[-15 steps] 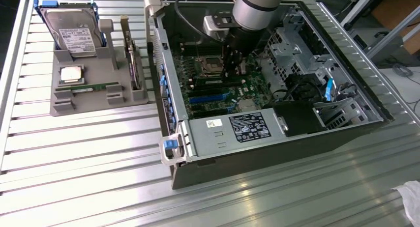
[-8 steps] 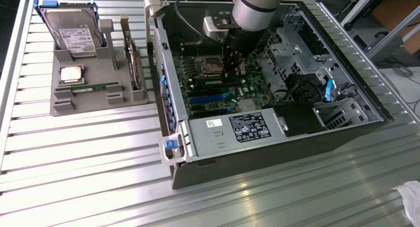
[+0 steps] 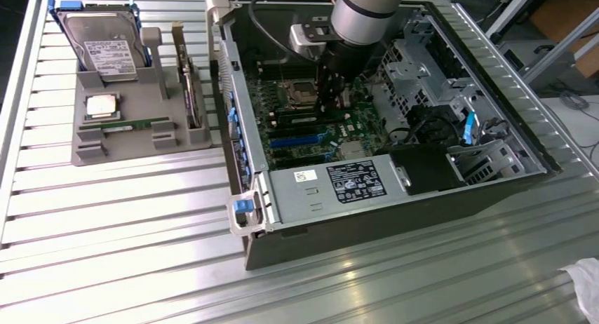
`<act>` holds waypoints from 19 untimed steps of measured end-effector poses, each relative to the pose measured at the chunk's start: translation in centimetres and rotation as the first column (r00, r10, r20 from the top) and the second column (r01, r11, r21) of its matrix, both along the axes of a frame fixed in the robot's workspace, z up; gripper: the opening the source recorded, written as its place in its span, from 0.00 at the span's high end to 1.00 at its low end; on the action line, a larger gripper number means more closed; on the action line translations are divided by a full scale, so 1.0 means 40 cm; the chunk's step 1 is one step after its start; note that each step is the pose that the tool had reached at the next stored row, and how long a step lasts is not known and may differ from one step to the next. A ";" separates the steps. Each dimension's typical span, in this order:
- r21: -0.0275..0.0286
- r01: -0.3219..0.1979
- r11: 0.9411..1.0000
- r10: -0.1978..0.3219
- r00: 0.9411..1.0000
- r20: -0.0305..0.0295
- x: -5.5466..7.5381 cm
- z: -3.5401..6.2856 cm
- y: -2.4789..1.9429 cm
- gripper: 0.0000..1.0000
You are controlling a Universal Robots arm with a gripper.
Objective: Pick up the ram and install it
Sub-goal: 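Insert the ram into the slot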
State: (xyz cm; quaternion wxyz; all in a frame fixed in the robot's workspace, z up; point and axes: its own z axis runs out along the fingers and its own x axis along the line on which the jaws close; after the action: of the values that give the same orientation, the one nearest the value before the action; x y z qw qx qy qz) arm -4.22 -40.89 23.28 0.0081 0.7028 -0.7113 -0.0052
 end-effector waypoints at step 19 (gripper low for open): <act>-0.016 0.000 1.000 0.000 1.000 0.001 0.044 0.049 0.000 0.89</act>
State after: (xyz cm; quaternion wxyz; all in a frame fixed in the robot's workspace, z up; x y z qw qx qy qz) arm -2.45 -40.88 25.23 0.0135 0.7028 -0.7113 0.0009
